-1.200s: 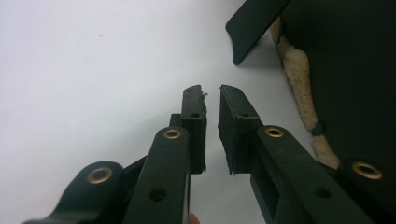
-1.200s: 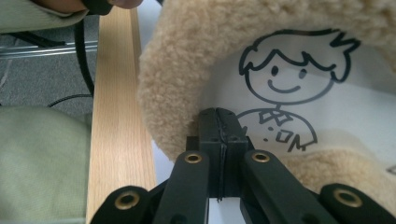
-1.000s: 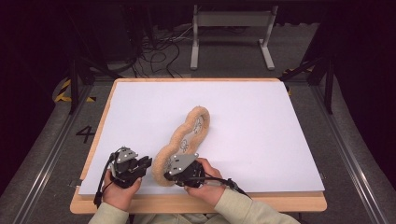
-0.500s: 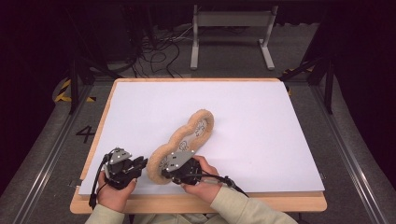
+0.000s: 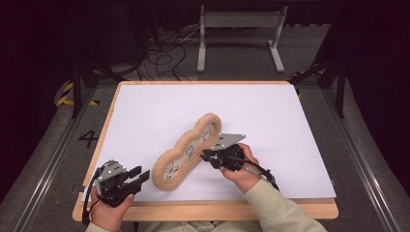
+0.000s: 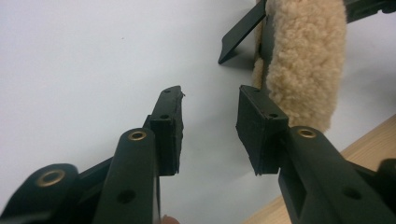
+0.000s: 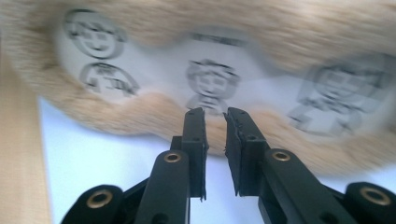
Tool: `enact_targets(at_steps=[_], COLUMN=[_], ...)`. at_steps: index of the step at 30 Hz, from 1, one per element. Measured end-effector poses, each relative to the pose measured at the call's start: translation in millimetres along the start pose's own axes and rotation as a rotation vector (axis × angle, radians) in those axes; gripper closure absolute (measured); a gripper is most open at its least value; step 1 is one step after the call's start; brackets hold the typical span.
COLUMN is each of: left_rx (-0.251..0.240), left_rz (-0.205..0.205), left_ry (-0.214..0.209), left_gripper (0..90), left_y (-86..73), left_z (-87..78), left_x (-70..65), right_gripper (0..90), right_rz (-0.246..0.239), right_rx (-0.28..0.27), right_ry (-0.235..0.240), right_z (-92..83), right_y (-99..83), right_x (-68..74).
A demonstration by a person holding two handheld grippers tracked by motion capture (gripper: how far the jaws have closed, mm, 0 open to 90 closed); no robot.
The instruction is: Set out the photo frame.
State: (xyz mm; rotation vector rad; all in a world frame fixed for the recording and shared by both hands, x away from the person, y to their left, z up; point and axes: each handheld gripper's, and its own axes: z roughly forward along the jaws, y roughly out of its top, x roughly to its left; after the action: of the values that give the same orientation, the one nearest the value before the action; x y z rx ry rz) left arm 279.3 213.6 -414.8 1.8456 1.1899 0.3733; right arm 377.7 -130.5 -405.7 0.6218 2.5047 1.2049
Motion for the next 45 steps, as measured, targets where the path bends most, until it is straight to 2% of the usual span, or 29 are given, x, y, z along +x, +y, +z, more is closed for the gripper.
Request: enact_targets(at_steps=[4, 5, 6, 8, 11, 17, 23, 27, 31, 34, 38, 41, 42, 45], left_rx=[-0.012, -0.018, -0.018, -0.023, -0.014, 0.040, 0.085, 0.109, 0.122, 0.138, 0.134, 0.135, 0.135, 0.134], left_rz=[0.020, 0.038, 0.038, 0.054, 0.053, 0.019, 0.025, 0.024, 0.013, 0.003, 0.010, 0.005, 0.001, 0.006], left_ry=[0.001, 0.008, 0.008, -0.016, -0.051, -0.094, -0.085, -0.068, -0.071, -0.085, -0.105, -0.109, -0.110, -0.110], left_gripper=[58.4, 57.4, 56.0, 54.1, 49.8, 31.0, 29.1, 32.6, 39.2, 47.7, 63.2, 64.8, 65.3, 65.6], left_y=[-1.5, -1.1, -1.1, 1.1, 1.9, 1.8, 0.6, -0.9, -0.9, -0.8, -0.1, -0.1, -0.2, -0.3], left_z=[-8.6, -9.8, -9.8, -12.2, -11.6, 6.2, 26.0, 32.8, 34.7, 37.4, 35.9, 35.9, 35.9, 35.9], left_x=[-7.2, -10.4, -10.4, -16.6, -20.9, -25.3, -31.3, -32.3, -31.3, -29.2, -31.0, -30.5, -30.8, -31.6], right_gripper=[76.0, 75.1, 75.1, 73.0, 71.5, 69.3, 64.7, 58.6, 54.7, 48.9, 45.5, 44.1, 43.5, 43.1], right_rz=[0.040, 0.048, 0.048, 0.072, 0.091, 0.098, 0.116, 0.142, 0.161, 0.184, 0.180, 0.173, 0.170, 0.156], right_rx=[-0.006, -0.007, -0.007, -0.011, -0.008, -0.009, -0.020, -0.019, -0.025, -0.025, -0.015, -0.036, -0.018, -0.014], right_ry=[-0.052, -0.062, -0.062, -0.086, -0.100, -0.110, -0.124, -0.141, -0.146, -0.142, -0.140, -0.132, -0.129, -0.129], right_z=[-8.5, -9.3, -9.3, -11.0, -11.4, -11.0, -10.9, -8.7, -5.8, -1.2, 1.3, 3.8, 7.0, 10.7], right_y=[-6.1, -7.0, -7.0, -9.8, -12.8, -13.8, -14.8, -15.3, -14.9, -17.6, -14.1, -11.4, -8.7, -4.4], right_x=[-16.1, -19.1, -19.1, -27.7, -34.7, -37.7, -42.4, -52.3, -64.3, -74.2, -82.2, -85.6, -88.0, -91.2])
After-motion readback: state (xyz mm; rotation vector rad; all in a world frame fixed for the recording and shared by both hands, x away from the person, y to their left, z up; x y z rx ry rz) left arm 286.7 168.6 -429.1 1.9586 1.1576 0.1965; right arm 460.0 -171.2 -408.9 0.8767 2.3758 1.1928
